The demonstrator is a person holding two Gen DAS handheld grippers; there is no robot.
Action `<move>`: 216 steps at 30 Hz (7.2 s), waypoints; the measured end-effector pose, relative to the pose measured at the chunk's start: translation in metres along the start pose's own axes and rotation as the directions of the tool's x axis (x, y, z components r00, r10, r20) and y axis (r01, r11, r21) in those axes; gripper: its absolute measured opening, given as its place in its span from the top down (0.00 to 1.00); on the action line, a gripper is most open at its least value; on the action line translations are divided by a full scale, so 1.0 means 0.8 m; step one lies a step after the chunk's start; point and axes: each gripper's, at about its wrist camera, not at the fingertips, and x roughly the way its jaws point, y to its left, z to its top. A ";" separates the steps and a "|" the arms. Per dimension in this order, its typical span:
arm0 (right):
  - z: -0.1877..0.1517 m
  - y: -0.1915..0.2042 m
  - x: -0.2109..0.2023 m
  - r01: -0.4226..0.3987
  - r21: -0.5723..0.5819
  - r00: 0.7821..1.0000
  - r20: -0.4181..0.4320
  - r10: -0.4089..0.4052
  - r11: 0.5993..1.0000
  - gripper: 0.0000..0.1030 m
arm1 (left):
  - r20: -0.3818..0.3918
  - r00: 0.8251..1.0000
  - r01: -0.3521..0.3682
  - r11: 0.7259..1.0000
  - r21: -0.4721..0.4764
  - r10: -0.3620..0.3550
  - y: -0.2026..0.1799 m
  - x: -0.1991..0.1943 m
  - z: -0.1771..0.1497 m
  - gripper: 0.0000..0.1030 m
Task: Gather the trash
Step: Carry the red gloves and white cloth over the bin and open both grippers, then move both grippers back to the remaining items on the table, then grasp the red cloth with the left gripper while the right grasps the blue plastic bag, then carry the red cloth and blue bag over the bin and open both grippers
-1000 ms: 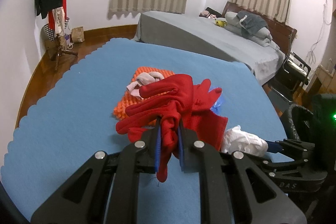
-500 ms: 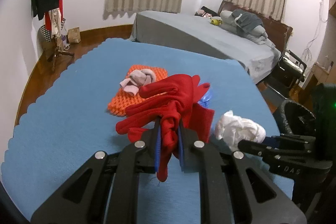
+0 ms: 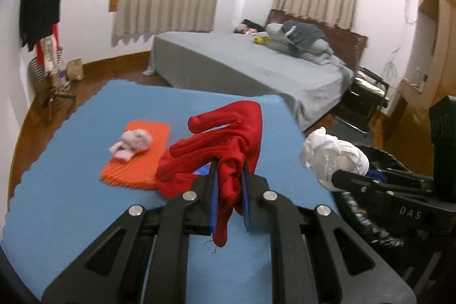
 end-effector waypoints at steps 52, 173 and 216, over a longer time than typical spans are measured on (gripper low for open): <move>-0.069 -0.209 -0.154 0.417 0.325 0.886 0.064 -0.459 0.849 0.06 | -0.079 0.964 0.265 0.947 0.182 -0.254 -0.186 0.072 -0.014 0.17; 0.044 0.086 0.177 -0.002 -0.065 0.999 -0.053 -0.002 0.998 0.47 | 0.001 0.978 -0.208 0.971 -0.121 0.209 0.162 0.015 0.010 0.89; 0.015 -0.034 -0.104 0.174 0.042 0.969 0.171 -0.178 0.984 0.44 | 0.052 0.996 0.074 0.994 0.078 -0.078 -0.092 -0.038 0.030 0.89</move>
